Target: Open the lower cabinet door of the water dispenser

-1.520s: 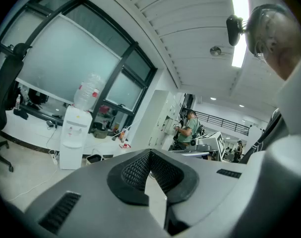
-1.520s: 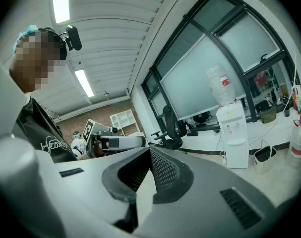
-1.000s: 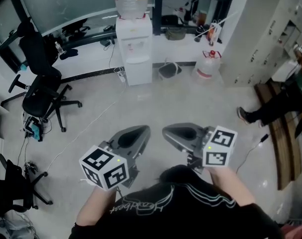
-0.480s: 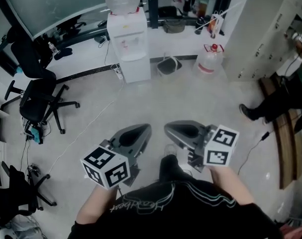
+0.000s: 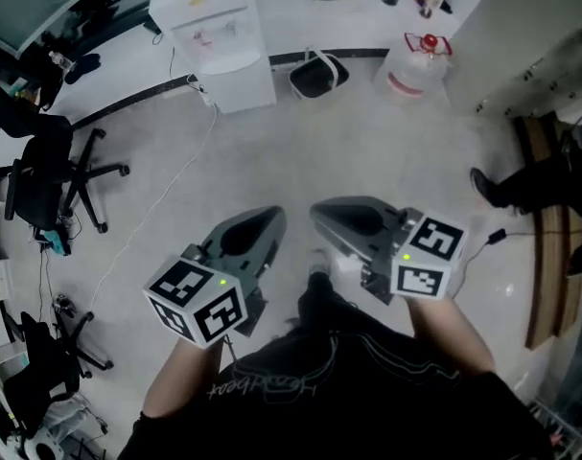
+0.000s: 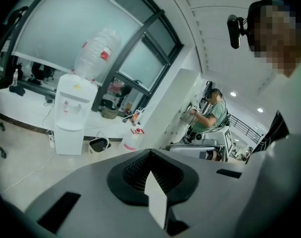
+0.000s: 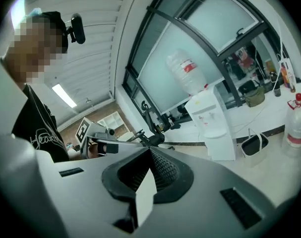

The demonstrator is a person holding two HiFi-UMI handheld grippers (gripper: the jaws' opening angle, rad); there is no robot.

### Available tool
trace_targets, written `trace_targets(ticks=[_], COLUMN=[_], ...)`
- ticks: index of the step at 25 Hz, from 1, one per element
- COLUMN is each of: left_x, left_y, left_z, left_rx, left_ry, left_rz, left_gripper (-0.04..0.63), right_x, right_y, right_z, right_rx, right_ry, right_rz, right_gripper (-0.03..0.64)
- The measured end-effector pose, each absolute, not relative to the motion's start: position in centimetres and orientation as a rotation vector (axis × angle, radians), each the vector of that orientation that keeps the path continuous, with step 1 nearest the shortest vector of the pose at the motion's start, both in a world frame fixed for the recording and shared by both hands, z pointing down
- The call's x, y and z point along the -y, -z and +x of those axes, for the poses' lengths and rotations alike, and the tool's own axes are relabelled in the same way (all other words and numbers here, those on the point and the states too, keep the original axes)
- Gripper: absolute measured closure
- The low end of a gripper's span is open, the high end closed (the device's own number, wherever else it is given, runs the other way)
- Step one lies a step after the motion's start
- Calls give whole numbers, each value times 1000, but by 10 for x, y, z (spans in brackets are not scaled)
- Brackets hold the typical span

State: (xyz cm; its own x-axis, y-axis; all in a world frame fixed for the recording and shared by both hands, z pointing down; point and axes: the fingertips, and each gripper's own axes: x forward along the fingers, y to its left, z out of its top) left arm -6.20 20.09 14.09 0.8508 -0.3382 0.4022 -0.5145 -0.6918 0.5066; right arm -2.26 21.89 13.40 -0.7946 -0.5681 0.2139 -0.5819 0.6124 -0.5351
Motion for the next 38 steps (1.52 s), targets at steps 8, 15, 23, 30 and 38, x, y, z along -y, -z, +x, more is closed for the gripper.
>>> trace_targets(ticks=[8,15,23,30,38], left_x=[-117,-68,6,85,146], left_y=[-196,-249,-330,-393,-455], left_z=[-22,-6,1,-6,-6], left_rx=[717,733,776,832,838], left_ry=[-404,-389,-390,-412,-407], left_rz=[2327,2309,2282,2206,2158], left_gripper=[595,595,595,595,595], right_x=[-132,-87,-9,71,140], right_y=[-186,-243,-312,-374,-432], right_z=[26,36,37,50,36], right_rx=[2748,2680,2624,2547,2526], right_ry=[-943,-938,-943,-962,-928], right_rz=[948,957,1005,1092,1033], right_gripper=[603,603,603,603,603])
